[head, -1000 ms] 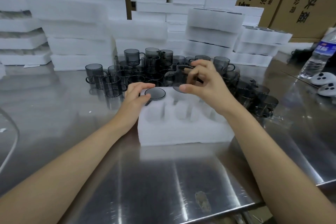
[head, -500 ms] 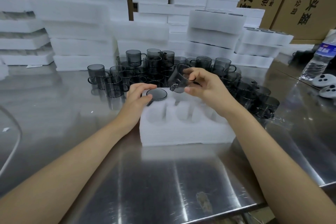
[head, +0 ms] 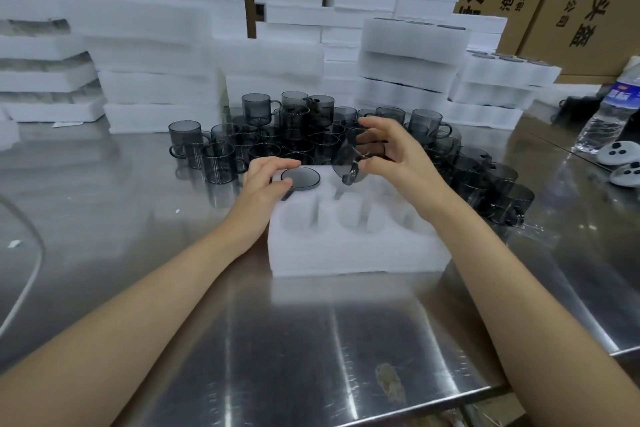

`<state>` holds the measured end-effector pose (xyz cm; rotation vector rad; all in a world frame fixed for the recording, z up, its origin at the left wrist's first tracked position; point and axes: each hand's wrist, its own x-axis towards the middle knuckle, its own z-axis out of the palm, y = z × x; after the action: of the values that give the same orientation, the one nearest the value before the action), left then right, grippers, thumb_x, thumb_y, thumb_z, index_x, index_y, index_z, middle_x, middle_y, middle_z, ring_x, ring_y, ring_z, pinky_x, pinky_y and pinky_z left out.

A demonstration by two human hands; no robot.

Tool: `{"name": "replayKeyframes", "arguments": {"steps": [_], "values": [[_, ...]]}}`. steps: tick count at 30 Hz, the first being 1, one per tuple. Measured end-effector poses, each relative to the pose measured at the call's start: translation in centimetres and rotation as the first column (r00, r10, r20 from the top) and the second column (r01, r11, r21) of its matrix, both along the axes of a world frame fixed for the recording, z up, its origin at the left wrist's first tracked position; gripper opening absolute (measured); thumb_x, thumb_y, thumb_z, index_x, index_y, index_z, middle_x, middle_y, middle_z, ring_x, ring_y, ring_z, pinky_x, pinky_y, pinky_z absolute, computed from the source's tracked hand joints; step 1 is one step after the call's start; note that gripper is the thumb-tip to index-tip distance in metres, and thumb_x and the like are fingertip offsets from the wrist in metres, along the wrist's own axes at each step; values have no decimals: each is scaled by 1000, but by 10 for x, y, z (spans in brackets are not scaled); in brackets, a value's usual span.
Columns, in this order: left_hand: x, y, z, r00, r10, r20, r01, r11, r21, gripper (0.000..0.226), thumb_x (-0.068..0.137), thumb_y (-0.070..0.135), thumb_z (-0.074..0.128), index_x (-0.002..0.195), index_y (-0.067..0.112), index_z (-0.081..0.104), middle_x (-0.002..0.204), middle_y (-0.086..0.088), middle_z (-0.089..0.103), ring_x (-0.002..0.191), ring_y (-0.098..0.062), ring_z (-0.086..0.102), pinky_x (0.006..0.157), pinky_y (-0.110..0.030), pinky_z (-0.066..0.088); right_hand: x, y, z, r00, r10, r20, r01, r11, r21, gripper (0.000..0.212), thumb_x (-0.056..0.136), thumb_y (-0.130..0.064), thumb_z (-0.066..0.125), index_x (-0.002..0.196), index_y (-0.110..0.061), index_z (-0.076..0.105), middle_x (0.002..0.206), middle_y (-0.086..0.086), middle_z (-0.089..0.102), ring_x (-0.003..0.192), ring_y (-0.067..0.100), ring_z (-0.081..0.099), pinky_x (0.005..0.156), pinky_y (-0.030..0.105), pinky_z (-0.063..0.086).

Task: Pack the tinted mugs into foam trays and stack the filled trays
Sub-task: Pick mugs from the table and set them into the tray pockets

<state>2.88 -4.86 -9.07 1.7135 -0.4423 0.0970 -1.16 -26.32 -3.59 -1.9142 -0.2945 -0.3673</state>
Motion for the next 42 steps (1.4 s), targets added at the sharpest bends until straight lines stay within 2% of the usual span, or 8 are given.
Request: {"name": "replayKeyframes", "arguments": {"steps": [3,11,16,20,26,29,35,42], "values": [[0,0,0,1000,-4,-9,4,1000,-11,37,95,2,45,103,36,61,118,11,42,129,-10,36,100,-16,27,1,3,-4,1000,-19,-21,13,971,-239,53,85,-7,64,132,-29,53,120,-2,52,111,6,52,95,21,44],[1,0,-2,1000,18,13,-18,1000,11,38,95,3,46,104,36,61,118,10,42,131,-12,36,116,-31,22,-1,1,-8,999,-22,46,40,897,-440,54,86,-23,69,137,-29,50,121,-9,48,113,2,49,97,21,40],[4,-1,-3,999,44,18,-43,998,-55,37,95,1,45,104,33,62,113,11,44,121,-9,43,105,-23,31,-2,3,-9,1000,-8,-1,7,841,-541,53,95,-36,54,145,-26,40,141,-9,37,131,7,37,106,21,28],[6,7,0,934,324,154,-293,936,-194,39,91,-7,41,100,24,62,103,13,47,98,-1,49,86,-20,39,-4,4,-9,999,40,-1,-33,810,-586,57,99,-46,38,152,-35,20,158,-19,14,145,1,11,118,28,12],[28,28,-9,786,499,365,-583,794,171,45,79,-13,43,114,8,62,118,-6,45,121,-27,36,91,-3,20,2,3,-15,986,8,-164,-136,602,-787,55,99,-53,25,151,-38,14,158,-23,3,147,6,-6,120,36,-6],[31,27,-13,782,472,406,-600,747,286,44,82,-7,48,121,7,61,126,-13,44,122,-31,33,92,-12,18,7,2,-14,970,-14,-242,-197,537,-820,59,96,-60,19,151,-41,9,157,-26,-2,147,7,-8,118,38,-9],[30,20,-18,829,254,498,-540,594,596,54,94,10,49,146,19,40,154,-4,25,132,-31,22,104,-43,25,3,4,-16,978,-27,-208,-154,584,-797,79,79,-74,16,151,-41,15,156,-28,2,147,3,-4,118,35,-8],[26,19,-14,809,274,520,-555,646,523,37,93,7,53,130,8,54,143,-15,33,126,-33,31,104,-44,33,0,6,-16,984,-28,-174,-112,662,-741,69,86,-70,24,148,-40,26,156,-26,13,146,3,4,120,36,-4]]}}
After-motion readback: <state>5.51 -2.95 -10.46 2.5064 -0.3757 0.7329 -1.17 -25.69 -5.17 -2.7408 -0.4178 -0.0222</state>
